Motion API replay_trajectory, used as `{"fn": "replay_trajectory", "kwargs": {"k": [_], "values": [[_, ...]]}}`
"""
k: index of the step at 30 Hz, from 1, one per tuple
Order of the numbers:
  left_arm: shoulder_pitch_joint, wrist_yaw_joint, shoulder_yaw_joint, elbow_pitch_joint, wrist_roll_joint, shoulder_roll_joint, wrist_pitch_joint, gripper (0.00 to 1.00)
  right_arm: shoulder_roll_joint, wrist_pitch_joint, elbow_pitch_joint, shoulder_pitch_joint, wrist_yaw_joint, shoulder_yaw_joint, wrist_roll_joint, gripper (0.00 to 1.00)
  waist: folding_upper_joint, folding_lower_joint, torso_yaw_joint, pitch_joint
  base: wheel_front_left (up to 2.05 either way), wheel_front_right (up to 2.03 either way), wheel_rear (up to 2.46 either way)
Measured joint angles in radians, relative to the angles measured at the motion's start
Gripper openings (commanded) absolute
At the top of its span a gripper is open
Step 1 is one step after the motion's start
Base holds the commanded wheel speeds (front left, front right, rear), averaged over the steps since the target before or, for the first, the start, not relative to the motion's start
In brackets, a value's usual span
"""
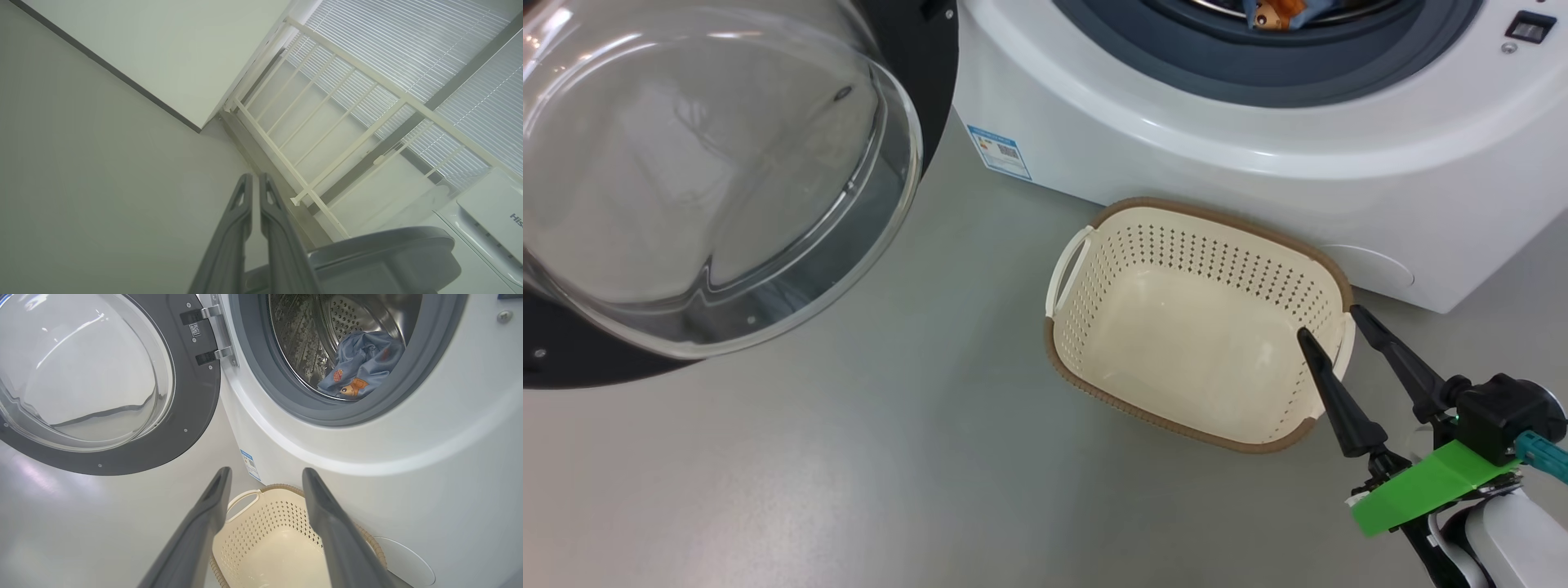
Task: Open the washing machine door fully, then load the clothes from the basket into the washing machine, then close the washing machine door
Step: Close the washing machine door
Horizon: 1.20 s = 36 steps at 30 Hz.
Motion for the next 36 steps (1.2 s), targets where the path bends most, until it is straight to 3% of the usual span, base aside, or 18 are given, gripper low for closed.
{"fn": "replay_trajectory", "kwargs": {"k": [8, 12, 36], "values": [[-0.016, 0.0, -0.086, 0.045, -0.033, 0.038, 0.19, 0.0, -0.021, 0.0, 0.0, -0.001, 0.0, 0.0, 0.0, 0.9, 0.0, -0.0001, 0.011, 0.03, 0.0, 0.0, 0.0], [-0.045, 0.0, -0.117, 0.063, -0.057, 0.051, 0.274, 0.0, -0.024, 0.0, 0.0, -0.007, 0.0, 0.004, 0.0, 1.0, 0.0, -0.0001, 0.015, 0.038, 0.0, 0.0, 0.0], [-0.057, 0.0, -0.178, 0.072, -0.137, 0.106, 0.517, 0.0, -0.036, 0.0, 0.001, -0.022, 0.0, 0.025, 0.0, 1.0, 0.0, -0.0002, 0.019, 0.03, 0.0, 0.0, 0.0]]}}
